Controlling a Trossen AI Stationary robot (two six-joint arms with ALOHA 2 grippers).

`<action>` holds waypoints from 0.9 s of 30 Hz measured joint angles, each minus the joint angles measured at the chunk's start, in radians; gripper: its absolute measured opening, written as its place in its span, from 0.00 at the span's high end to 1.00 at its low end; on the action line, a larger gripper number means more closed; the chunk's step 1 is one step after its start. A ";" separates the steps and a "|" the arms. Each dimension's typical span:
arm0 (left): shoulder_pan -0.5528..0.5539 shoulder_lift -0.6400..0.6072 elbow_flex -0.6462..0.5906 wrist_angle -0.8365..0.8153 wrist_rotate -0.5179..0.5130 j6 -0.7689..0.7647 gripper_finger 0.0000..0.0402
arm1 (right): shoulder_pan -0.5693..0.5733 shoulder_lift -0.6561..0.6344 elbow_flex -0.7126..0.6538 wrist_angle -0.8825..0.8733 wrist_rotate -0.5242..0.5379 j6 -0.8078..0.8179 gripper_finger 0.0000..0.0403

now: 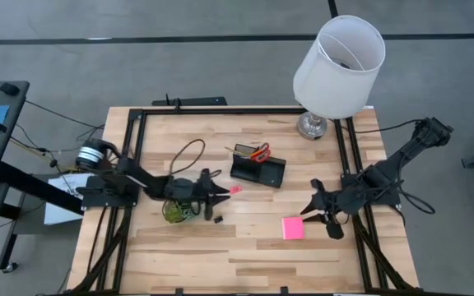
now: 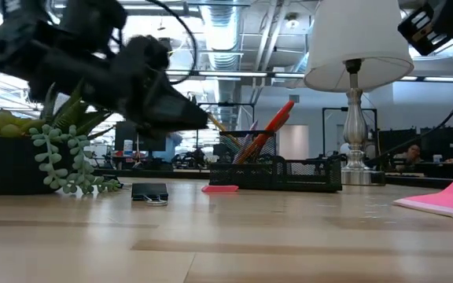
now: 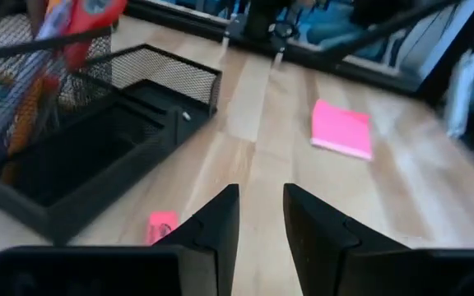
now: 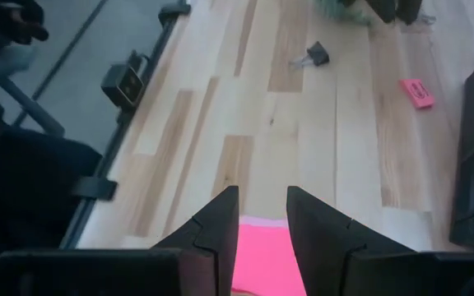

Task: Pick and place office supplies into organizer
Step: Put the pink eraser into the lower left compartment of the black desk organizer

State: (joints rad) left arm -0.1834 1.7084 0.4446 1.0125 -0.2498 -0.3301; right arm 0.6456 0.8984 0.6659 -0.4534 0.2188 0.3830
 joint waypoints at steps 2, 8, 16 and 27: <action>0.010 0.053 0.065 -0.027 0.006 0.076 0.78 | 0.000 0.017 0.000 0.002 0.000 -0.012 0.76; 0.035 0.085 0.238 -0.277 0.030 0.237 0.78 | 0.001 0.074 0.000 0.026 -0.005 -0.024 0.76; 0.040 0.049 0.373 -0.657 0.019 0.227 0.78 | 0.009 0.134 0.000 0.023 -0.011 -0.009 0.76; 0.006 0.050 0.575 -0.685 0.087 0.158 0.78 | 0.009 0.137 0.000 0.123 -0.008 0.001 0.76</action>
State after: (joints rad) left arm -0.1774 1.7588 1.0192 0.3280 -0.1624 -0.1717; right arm 0.6549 1.0350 0.6656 -0.3306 0.2110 0.3844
